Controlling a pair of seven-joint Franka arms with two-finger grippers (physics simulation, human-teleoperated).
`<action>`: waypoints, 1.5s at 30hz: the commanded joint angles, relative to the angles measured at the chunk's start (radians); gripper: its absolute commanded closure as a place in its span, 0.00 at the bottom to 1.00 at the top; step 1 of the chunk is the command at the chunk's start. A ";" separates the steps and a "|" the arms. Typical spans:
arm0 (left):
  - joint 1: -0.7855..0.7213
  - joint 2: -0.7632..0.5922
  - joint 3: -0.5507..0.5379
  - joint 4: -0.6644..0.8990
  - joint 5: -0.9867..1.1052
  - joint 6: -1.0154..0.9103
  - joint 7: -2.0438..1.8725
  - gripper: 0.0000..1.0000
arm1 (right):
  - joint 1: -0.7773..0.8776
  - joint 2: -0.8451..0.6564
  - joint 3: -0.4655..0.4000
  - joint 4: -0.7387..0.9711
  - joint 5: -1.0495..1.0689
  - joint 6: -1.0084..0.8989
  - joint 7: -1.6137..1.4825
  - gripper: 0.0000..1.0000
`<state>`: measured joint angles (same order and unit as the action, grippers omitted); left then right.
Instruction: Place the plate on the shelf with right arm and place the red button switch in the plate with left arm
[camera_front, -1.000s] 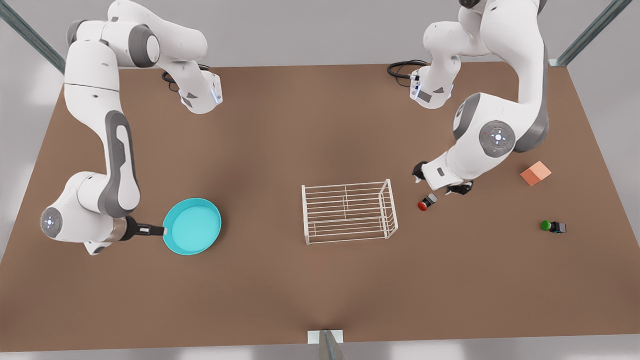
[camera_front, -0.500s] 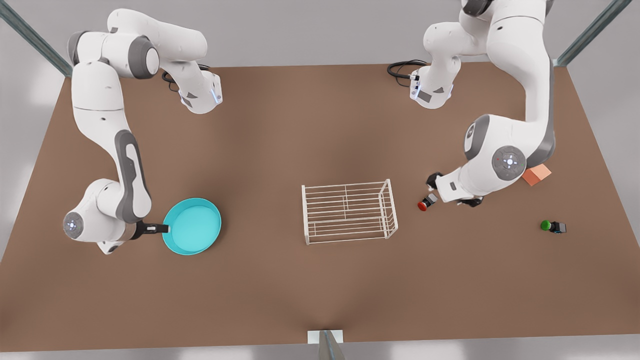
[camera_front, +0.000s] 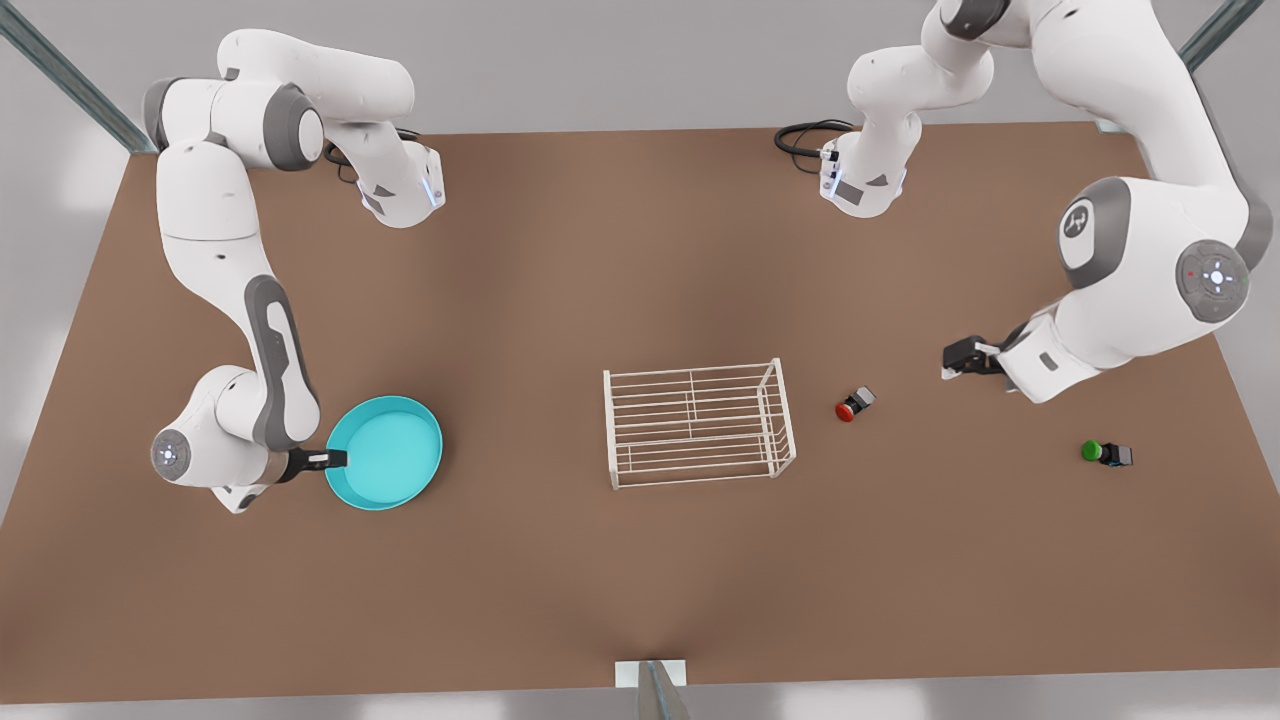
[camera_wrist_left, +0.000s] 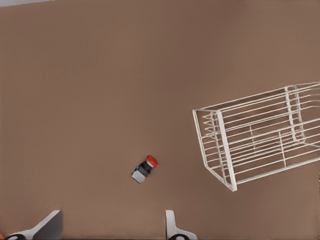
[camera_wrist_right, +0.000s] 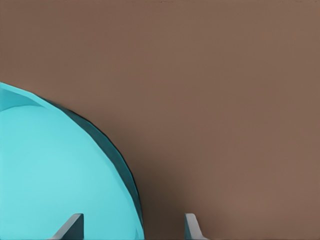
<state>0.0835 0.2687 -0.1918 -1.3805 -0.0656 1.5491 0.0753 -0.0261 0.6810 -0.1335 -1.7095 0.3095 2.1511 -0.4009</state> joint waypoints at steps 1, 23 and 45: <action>-0.001 0.000 -0.003 -0.002 0.004 -0.029 -0.281 0.00 | 0.000 0.003 0.000 0.001 0.023 0.006 -0.088 0.22; -0.014 -0.006 -0.008 -0.009 0.053 -0.041 -0.290 0.00 | -0.014 0.009 0.008 0.024 0.037 -0.057 -0.122 0.76; -0.013 -0.008 -0.008 -0.015 0.055 -0.044 -0.290 0.00 | -0.009 -0.178 0.164 0.125 0.189 -0.427 -0.093 0.76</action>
<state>0.0696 0.2617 -0.1990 -1.3964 -0.0115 1.5050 -0.1910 -0.0356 0.5076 0.0192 -1.5856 0.4715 1.8189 -0.5112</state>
